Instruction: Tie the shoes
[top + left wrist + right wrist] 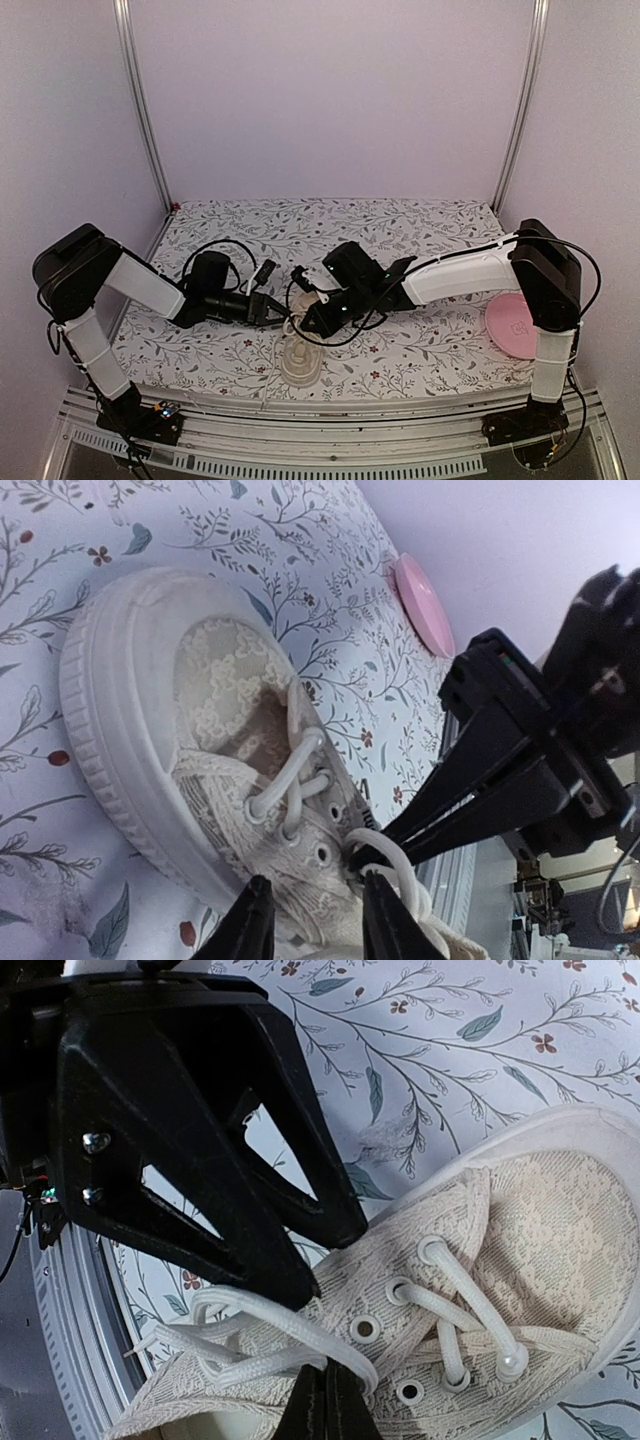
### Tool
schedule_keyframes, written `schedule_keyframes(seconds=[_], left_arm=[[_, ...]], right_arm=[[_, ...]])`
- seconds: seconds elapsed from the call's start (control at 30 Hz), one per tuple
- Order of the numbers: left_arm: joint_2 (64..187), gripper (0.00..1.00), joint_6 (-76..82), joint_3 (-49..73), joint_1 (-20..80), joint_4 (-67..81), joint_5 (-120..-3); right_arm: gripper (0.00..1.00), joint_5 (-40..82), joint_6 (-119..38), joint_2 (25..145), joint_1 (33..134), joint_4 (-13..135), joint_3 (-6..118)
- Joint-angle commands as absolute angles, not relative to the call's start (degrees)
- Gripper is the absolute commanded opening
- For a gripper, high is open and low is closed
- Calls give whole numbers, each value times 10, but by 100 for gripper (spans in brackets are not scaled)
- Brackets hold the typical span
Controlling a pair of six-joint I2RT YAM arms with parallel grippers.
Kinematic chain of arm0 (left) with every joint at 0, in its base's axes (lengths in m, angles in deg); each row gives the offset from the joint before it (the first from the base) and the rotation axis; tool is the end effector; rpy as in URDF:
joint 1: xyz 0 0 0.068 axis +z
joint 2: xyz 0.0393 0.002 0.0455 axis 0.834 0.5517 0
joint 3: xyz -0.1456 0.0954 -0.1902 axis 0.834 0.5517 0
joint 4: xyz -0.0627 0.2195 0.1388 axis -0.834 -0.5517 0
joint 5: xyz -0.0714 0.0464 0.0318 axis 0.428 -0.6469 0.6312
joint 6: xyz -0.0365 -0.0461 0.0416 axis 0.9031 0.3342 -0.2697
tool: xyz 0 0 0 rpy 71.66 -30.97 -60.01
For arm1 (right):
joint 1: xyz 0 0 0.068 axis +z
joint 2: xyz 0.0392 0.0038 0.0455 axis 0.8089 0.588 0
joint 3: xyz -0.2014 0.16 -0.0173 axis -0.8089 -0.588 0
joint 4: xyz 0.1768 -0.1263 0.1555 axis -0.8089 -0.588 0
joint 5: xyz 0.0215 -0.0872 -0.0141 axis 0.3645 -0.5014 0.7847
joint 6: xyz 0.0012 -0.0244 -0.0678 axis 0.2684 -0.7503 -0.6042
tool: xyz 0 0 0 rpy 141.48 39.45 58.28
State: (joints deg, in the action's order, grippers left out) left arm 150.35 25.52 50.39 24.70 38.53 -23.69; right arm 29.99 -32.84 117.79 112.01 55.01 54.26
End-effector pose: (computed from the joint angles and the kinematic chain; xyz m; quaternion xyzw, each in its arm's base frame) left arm 0.2459 -0.2030 0.0881 0.1694 0.8130 -0.5268 0.1811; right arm 0.2187 0.3832 0.1301 -0.3929 0.8332 0.3260 0.2124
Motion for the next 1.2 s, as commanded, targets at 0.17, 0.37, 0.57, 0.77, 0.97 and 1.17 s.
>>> schedule_keyframes(seconds=[0.17, 0.37, 0.57, 0.77, 0.97, 1.17], left_arm=[[1516, 33, 263, 497, 244, 428, -206], [1527, 34, 264, 491, 240, 429, -202], [1538, 36, 265, 483, 233, 432, -197], [1547, 37, 266, 477, 229, 432, -193], [1558, 37, 266, 475, 228, 432, -186], [1563, 36, 267, 475, 225, 435, -180]], right_arm=[[2, 293, -331, 1200, 1123, 523, 561], [2, 292, -331, 1202, 1123, 521, 565], [2, 289, -332, 1204, 1123, 516, 571], [2, 286, -331, 1209, 1123, 510, 578], [2, 279, -328, 1209, 1123, 509, 583], [2, 271, -325, 1206, 1123, 510, 587]])
